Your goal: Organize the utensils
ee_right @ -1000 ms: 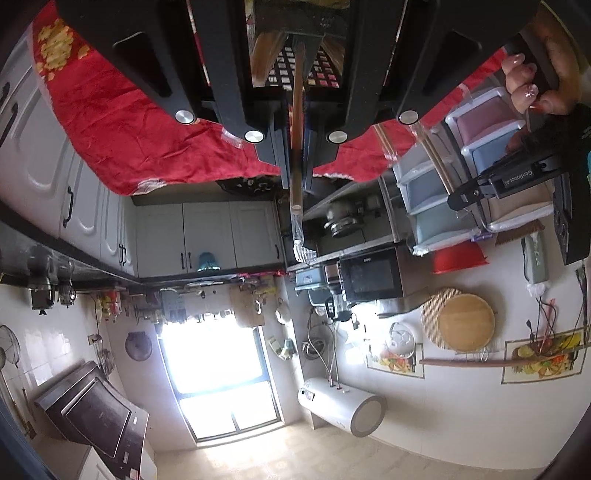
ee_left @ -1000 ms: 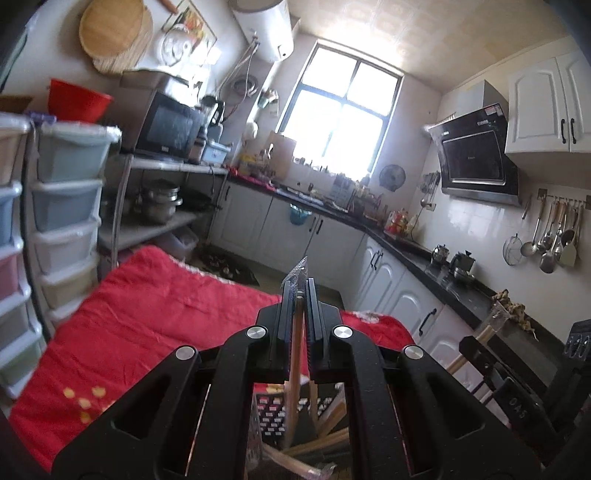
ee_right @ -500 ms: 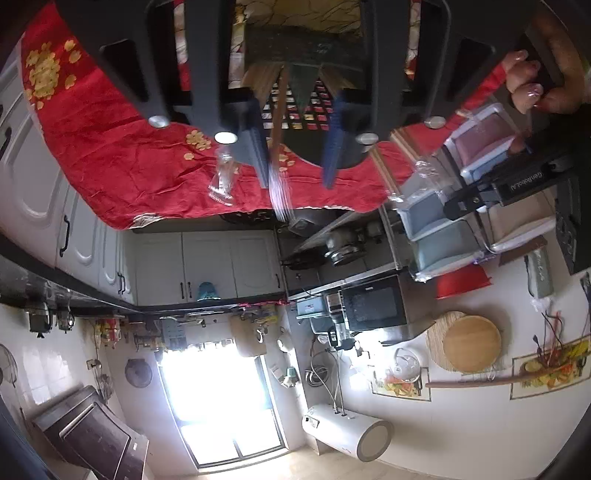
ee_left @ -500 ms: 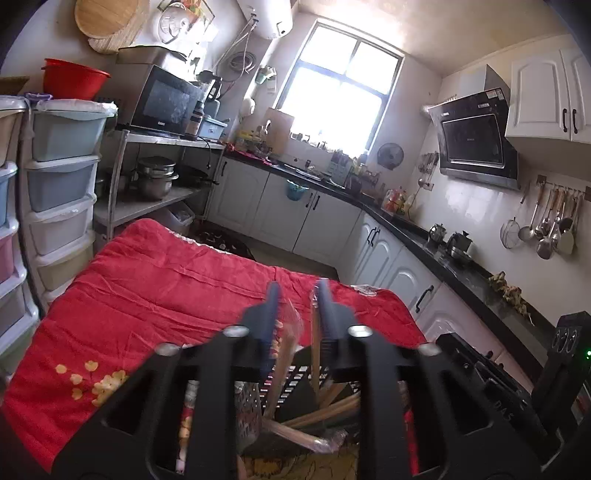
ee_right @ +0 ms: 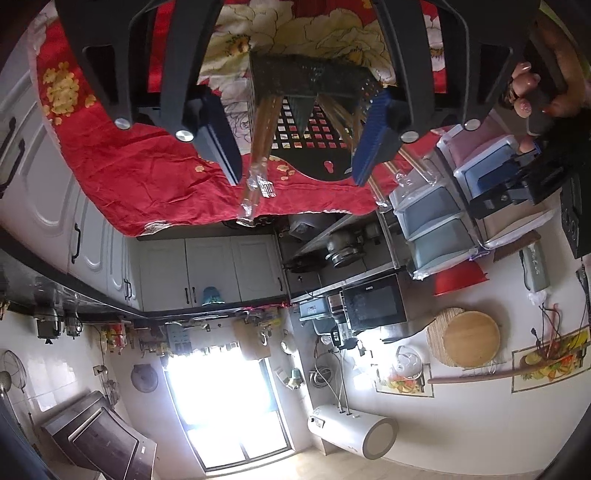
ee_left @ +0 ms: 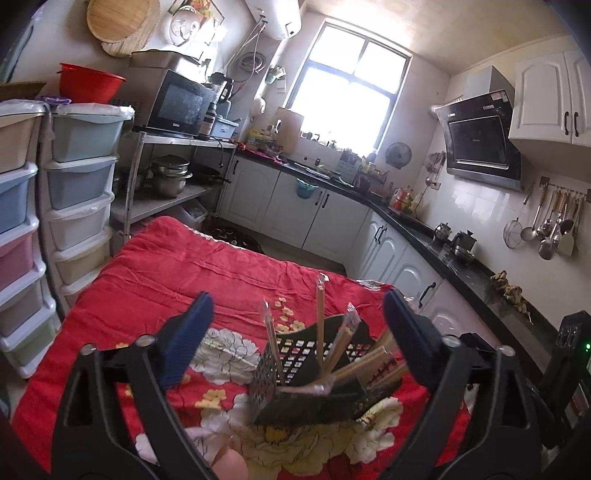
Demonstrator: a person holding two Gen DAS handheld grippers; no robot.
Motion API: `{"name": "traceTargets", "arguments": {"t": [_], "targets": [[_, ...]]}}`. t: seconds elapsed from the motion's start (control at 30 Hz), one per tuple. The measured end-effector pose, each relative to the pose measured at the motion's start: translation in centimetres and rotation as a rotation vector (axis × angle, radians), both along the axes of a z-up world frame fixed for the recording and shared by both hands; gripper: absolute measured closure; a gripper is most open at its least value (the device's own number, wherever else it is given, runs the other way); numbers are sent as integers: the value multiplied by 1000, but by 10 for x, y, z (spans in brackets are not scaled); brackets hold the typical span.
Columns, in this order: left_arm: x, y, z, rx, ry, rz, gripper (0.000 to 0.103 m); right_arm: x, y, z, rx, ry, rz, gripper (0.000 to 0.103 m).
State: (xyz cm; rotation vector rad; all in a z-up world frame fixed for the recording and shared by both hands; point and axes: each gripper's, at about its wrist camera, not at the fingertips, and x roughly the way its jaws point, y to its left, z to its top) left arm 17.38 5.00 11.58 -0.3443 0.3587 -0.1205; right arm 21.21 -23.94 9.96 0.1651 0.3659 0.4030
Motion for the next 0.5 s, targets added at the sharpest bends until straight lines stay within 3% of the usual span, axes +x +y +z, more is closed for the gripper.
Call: {"name": "traceTargets", "arguments": {"t": [0.5], "targets": [[-58, -12, -28, 67, 61, -20, 11, -67, -7, -7, -56, -11, 14, 12]]}}
